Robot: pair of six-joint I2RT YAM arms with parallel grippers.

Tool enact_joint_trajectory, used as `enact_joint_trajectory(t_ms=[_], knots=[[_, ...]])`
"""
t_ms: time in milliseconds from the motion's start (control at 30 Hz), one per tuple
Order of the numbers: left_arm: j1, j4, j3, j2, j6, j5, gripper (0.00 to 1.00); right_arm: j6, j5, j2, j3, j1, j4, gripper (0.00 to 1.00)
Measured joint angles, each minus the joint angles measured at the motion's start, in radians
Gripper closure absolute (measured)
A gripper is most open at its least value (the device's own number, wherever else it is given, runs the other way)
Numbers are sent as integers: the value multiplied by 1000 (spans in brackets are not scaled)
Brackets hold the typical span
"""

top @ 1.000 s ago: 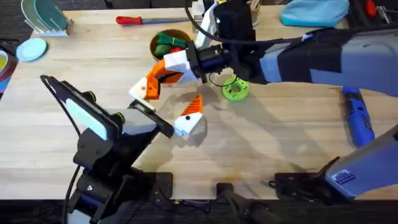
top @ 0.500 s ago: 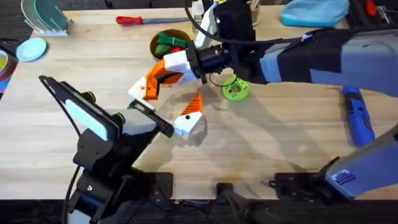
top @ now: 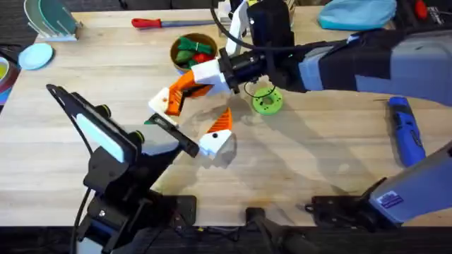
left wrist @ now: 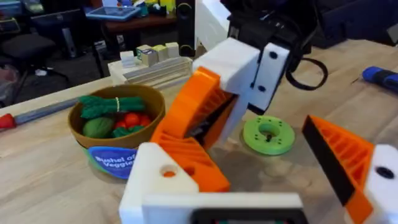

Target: Pick up the gripper from the table and insert it into the empty holder that is missing its gripper. Then pick up a screw, insert it into the mounting hole, and use the screwdriver to tighten it. Finally, clean up the table by picking up the vegetable and placing it into the bucket.

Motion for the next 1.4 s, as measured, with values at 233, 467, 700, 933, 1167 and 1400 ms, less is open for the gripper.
enact_joint_trajectory(t_ms=[233,467,700,933,1167,1400], knots=[[0,0,0,0,4,1,8,-28,-31,0,0,-6,-9,897],[0,4,0,0,11,1,7,-35,-46,0,0,-10,-14,792],[-2,11,0,0,15,13,8,-45,-72,0,0,-26,-19,698],[-4,11,0,0,17,24,9,-45,-81,0,0,-33,-21,569],[-6,11,0,0,19,34,8,-45,-102,0,0,-35,-21,530],[-6,11,0,0,19,35,8,-63,-106,0,0,-38,-23,477]])
